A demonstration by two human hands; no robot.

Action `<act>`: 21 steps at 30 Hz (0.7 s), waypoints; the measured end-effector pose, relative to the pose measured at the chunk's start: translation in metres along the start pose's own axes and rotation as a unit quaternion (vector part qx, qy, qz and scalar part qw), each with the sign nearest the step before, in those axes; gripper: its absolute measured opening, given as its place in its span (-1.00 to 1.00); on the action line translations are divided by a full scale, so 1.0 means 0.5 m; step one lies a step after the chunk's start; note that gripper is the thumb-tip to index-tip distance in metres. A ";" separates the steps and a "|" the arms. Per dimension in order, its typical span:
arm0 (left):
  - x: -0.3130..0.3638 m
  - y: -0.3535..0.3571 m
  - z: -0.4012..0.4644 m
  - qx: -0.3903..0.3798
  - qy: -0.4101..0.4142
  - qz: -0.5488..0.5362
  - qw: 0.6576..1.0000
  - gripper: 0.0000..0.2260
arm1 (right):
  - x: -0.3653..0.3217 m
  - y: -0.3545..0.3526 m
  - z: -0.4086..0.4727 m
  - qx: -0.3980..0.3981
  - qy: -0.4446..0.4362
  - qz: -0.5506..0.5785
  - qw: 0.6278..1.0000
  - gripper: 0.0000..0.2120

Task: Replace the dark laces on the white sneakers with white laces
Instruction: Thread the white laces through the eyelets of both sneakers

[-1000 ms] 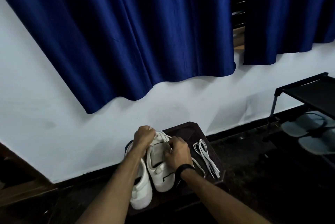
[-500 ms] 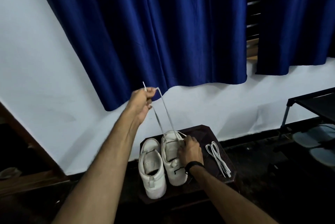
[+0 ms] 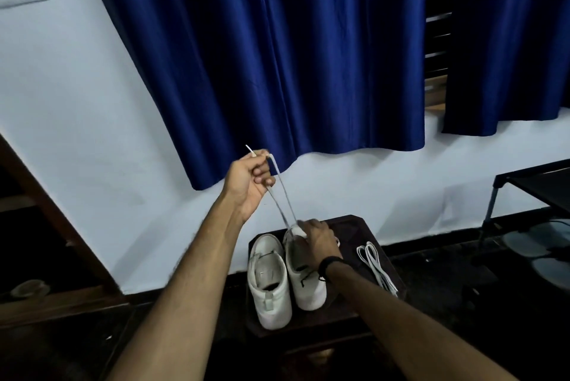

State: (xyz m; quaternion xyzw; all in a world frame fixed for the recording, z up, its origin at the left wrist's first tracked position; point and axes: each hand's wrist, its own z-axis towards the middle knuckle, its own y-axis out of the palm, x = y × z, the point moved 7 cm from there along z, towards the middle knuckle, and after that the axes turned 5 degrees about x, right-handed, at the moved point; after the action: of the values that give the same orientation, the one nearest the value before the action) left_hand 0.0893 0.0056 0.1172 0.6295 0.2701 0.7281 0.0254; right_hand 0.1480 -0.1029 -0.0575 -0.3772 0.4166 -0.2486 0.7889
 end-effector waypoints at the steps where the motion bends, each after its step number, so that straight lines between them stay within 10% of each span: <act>1: -0.001 -0.001 -0.009 -0.011 -0.009 0.010 1.000 -0.84 | -0.015 -0.009 -0.003 0.016 -0.006 0.019 1.000 -0.75; 9: -0.101 -0.092 -0.040 -0.018 -0.110 0.142 0.984 -0.70 | -0.002 0.009 -0.064 0.068 0.010 0.144 0.987 -0.83; 16: -0.214 -0.190 -0.032 0.104 -0.130 0.473 0.865 -0.71 | 0.054 0.057 -0.050 -0.060 0.067 0.296 0.951 -0.88; 21: -0.260 -0.170 -0.035 0.077 -0.121 0.426 0.893 -0.74 | 0.015 -0.019 -0.070 -0.018 0.087 0.309 0.947 -0.89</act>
State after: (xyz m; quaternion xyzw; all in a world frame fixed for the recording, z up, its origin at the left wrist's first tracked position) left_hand 0.0739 0.0225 -0.0372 0.7672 0.0261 0.5647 -0.3031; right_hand 0.1218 -0.1271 -0.0663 -0.2205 0.5842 -0.0172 0.7808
